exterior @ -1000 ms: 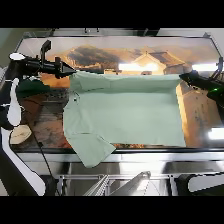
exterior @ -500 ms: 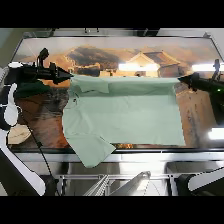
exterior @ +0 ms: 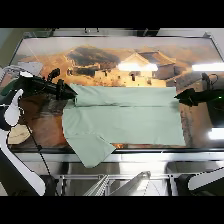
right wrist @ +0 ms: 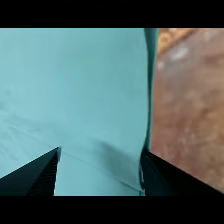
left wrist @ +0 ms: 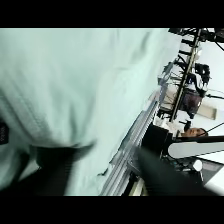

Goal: Fold the shirts.

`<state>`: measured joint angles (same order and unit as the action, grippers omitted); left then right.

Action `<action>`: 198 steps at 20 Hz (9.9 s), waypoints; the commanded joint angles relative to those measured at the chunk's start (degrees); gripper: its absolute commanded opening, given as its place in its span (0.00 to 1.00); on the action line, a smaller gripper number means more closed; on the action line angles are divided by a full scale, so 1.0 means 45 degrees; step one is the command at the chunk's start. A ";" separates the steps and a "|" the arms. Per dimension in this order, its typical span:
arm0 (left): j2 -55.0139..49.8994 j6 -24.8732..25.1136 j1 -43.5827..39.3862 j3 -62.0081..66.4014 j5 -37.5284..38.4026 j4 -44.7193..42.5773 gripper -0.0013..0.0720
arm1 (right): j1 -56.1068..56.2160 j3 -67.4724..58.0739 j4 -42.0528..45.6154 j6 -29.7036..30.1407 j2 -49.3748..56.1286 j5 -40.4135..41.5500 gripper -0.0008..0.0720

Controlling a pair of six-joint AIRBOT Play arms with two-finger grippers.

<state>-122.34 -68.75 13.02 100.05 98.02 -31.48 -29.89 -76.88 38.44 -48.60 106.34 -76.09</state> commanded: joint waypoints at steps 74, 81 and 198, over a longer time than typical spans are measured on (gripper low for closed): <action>0.7504 0.2317 0.1982 -0.9481 -0.2686 0.0665 0.05 | -0.2006 0.4983 -0.3094 0.0223 -0.4138 -0.0534 0.04; 0.3453 0.0471 0.0554 -0.3502 -0.2676 0.0612 0.04 | 0.0039 0.4634 -0.4503 0.2157 -0.1982 0.2948 0.04; 1.0720 0.4760 -0.1141 -0.9583 -0.0262 0.7665 0.04 | -0.5090 0.0005 0.6951 -0.7732 -0.5989 0.1477 0.04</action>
<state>-74.13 -47.90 7.84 56.97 97.06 3.07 -40.99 -79.11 50.37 -75.29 85.12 -68.62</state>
